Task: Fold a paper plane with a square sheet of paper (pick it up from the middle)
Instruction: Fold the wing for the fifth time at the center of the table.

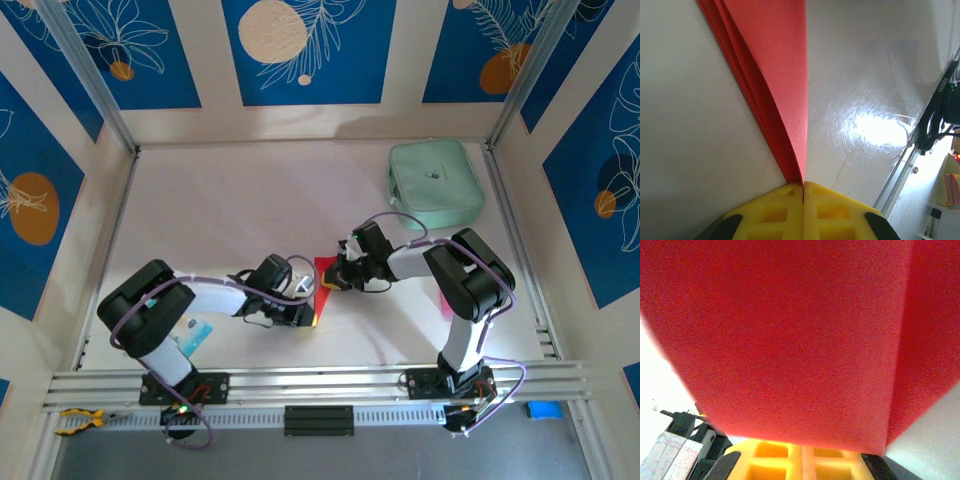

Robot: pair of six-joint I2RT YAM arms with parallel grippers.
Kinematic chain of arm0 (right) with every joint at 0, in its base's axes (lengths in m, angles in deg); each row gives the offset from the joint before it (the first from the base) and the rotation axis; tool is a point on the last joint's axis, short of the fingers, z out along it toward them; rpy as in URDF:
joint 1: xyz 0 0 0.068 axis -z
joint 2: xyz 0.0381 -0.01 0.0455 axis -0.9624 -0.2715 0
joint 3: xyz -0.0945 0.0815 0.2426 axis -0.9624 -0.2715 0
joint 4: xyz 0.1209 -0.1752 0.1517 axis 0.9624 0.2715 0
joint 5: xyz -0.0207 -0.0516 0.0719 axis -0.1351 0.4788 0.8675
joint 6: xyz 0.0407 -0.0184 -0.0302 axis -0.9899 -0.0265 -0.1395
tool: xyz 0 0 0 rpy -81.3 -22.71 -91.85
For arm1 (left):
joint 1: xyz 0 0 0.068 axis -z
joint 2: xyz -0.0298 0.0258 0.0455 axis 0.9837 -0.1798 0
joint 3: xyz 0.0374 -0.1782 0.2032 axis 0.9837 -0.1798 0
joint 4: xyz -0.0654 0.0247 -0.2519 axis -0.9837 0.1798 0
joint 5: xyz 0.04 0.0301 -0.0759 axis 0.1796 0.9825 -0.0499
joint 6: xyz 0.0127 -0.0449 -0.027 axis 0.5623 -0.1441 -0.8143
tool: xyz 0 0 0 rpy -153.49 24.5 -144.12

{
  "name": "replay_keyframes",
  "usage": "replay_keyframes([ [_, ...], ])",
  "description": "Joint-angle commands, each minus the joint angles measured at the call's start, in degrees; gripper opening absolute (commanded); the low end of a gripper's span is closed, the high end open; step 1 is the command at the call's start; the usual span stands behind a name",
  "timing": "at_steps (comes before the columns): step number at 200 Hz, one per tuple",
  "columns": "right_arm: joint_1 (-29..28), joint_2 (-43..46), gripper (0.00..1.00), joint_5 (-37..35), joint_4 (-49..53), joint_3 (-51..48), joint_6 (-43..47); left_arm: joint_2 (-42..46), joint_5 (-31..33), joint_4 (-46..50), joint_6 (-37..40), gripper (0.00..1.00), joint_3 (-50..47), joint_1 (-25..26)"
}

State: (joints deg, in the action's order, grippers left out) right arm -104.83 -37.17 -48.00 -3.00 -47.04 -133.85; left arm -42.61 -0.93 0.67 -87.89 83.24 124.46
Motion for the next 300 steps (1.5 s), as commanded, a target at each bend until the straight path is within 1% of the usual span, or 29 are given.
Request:
replay_keyframes([
  [1,0.07,-2.57,0.06,-8.04,7.10,-2.93,-0.55,0.97,-1.53,9.19,0.28,0.06,-2.55,2.03],
  [11,0.06,-2.58,0.06,-7.98,7.14,-2.96,-0.49,1.96,-1.27,9.54,0.19,0.12,-2.65,2.13],
  [44,0.08,-2.50,0.07,-7.92,7.21,-2.67,-0.50,9.05,2.24,11.75,-0.31,0.18,-2.74,2.14],
  [55,0.13,-2.50,0.07,-7.87,7.38,-2.70,-0.47,11.10,3.56,13.12,-0.17,0.17,-2.01,2.03],
  [71,0.09,-2.52,0.06,-7.83,7.58,-2.38,-0.44,13.26,5.03,14.11,-0.20,0.12,-0.59,1.86],
  [79,0.05,-2.35,0.06,-7.78,7.89,-2.20,-0.30,13.99,5.45,13.91,-0.44,0.10,0.22,1.74],
  [96,0.09,-2.07,0.06,-7.91,8.26,-2.05,-0.16,14.44,5.72,12.44,-1.22,0.09,2.25,1.40],
  [129,0.02,-1.88,0.06,-7.87,8.46,-2.09,-0.19,11.77,6.52,8.88,-1.97,0.09,6.95,1.21],
  [139,0.08,-1.97,0.06,-7.87,8.42,-2.01,-0.16,9.77,6.06,7.34,-2.20,0.10,8.49,1.17],
  [166,0.17,-1.80,0.07,-7.87,8.90,-1.80,-0.02,2.95,3.86,7.18,-1.38,0.10,12.96,1.17],
  [189,0.22,-1.73,0.06,-7.70,8.98,-1.94,-0.01,-1.34,3.74,6.74,-1.26,0.10,14.87,1.15],
  [235,0.28,-1.55,0.06,-7.82,8.67,-2.35,-0.09,-4.37,5.99,7.86,0.27,0.10,14.86,1.20],
  [272,0.33,-1.95,0.07,-7.83,8.64,-2.24,-0.13,-6.39,4.55,7.32,0.21,0.10,12.65,1.24],
  [300,0.35,-1.92,0.06,-7.87,8.81,-2.44,-0.10,-6.17,4.30,7.20,0.02,0.10,10.01,1.34],
])
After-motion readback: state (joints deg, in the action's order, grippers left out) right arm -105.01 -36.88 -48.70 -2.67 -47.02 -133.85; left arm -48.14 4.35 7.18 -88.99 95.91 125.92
